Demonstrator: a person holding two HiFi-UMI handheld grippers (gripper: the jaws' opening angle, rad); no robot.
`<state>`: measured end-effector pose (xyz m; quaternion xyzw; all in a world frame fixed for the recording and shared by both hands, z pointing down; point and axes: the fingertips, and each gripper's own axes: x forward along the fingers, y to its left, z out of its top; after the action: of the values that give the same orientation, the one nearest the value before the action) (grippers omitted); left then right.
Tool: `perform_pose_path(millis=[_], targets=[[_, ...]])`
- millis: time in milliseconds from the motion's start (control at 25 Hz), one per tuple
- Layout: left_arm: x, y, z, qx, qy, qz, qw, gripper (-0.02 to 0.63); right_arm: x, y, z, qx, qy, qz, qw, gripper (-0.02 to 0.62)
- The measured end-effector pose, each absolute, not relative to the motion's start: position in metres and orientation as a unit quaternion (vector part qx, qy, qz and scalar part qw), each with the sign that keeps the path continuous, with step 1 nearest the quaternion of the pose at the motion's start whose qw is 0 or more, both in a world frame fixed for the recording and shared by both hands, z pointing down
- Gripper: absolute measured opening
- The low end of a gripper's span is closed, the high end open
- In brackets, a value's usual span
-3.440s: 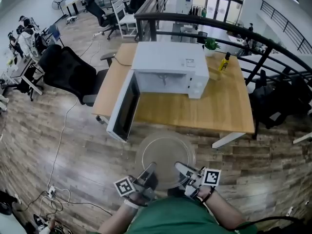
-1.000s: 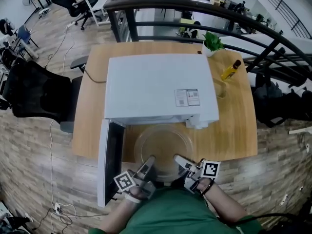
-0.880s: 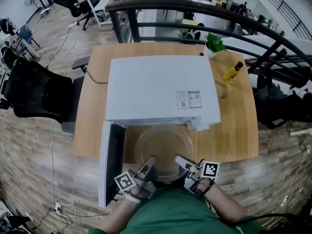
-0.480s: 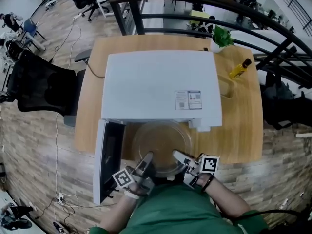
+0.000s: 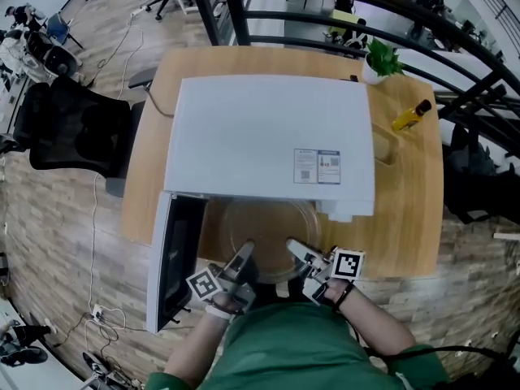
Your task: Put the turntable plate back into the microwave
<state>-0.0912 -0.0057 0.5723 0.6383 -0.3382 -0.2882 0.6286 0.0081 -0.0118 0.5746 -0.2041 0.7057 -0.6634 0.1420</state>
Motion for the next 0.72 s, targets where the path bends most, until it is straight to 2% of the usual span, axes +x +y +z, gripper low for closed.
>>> perform_pose_path(millis=[720], targets=[[-0.111, -0.032, 0.602, 0.625, -0.347, -0.301, 0.631, 0.038, -0.012, -0.039, 0.605, -0.226, 0.716, -0.647, 0.135, 0.048]])
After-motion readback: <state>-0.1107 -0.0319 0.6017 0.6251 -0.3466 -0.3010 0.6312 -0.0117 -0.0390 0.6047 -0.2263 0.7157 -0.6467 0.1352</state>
